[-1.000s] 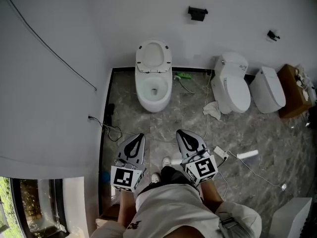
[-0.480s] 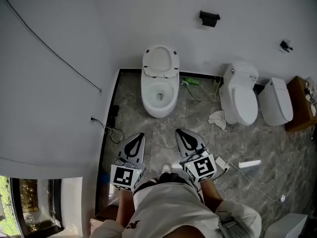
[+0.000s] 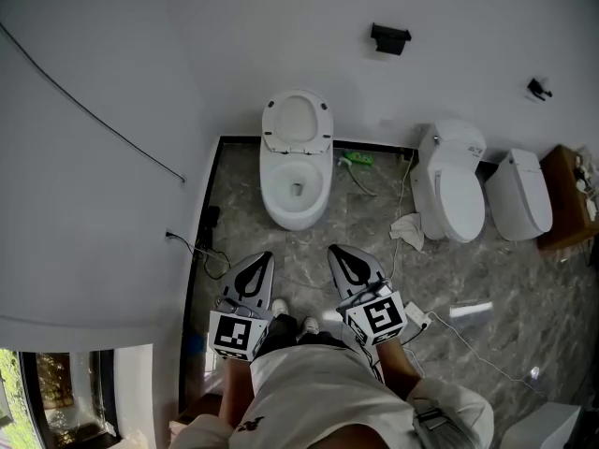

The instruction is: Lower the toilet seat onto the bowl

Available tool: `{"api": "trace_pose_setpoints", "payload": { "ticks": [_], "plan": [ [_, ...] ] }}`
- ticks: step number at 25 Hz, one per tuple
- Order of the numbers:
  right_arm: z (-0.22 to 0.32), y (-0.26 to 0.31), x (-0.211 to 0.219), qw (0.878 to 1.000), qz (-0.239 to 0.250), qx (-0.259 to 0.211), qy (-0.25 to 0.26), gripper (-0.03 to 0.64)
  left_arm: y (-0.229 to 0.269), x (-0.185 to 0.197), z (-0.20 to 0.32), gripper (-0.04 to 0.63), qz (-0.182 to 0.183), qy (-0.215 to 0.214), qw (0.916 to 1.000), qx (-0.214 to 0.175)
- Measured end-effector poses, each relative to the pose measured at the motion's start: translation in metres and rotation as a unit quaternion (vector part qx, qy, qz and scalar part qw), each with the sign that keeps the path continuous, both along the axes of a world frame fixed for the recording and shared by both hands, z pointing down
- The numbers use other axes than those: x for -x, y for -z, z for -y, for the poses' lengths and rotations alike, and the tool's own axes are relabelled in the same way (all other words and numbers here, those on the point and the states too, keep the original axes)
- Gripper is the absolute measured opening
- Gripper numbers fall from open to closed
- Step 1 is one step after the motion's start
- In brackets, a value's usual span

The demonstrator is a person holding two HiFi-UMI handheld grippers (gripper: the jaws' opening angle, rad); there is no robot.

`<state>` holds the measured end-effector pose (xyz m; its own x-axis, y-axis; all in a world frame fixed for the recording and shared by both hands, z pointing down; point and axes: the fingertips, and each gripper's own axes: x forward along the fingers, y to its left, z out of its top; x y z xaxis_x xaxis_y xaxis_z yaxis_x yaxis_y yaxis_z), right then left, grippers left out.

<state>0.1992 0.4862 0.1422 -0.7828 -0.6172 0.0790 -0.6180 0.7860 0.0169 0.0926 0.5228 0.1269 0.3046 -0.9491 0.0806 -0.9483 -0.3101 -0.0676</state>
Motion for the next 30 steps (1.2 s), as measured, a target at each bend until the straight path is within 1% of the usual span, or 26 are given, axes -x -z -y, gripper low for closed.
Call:
{"api": "trace_pose_setpoints", "payload": {
  "ticks": [4, 8, 12, 22, 30],
  "plan": [
    [0.017, -0.003, 0.009, 1.0, -0.003, 0.003, -0.004, 0.023, -0.002, 0.008, 0.017, 0.023, 0.001, -0.007, 1.0, 0.0],
    [0.039, -0.003, 0.025, 1.0, -0.007, -0.002, -0.014, 0.022, -0.007, 0.026, 0.041, 0.023, -0.003, -0.015, 0.9999, 0.0],
    [0.064, -0.009, 0.04, 1.0, -0.008, 0.003, -0.028, 0.023, -0.012, 0.044, 0.068, 0.023, -0.004, -0.02, 0.9998, 0.003],
    [0.121, -0.016, 0.084, 0.999, -0.02, 0.008, -0.041, 0.023, -0.021, 0.087, 0.128, 0.023, -0.015, -0.033, 0.9993, 0.007],
    [0.167, -0.009, 0.105, 0.997, -0.028, 0.007, -0.077, 0.022, -0.013, 0.117, 0.179, 0.023, -0.021, -0.057, 0.9982, 0.001]
  ]
}}
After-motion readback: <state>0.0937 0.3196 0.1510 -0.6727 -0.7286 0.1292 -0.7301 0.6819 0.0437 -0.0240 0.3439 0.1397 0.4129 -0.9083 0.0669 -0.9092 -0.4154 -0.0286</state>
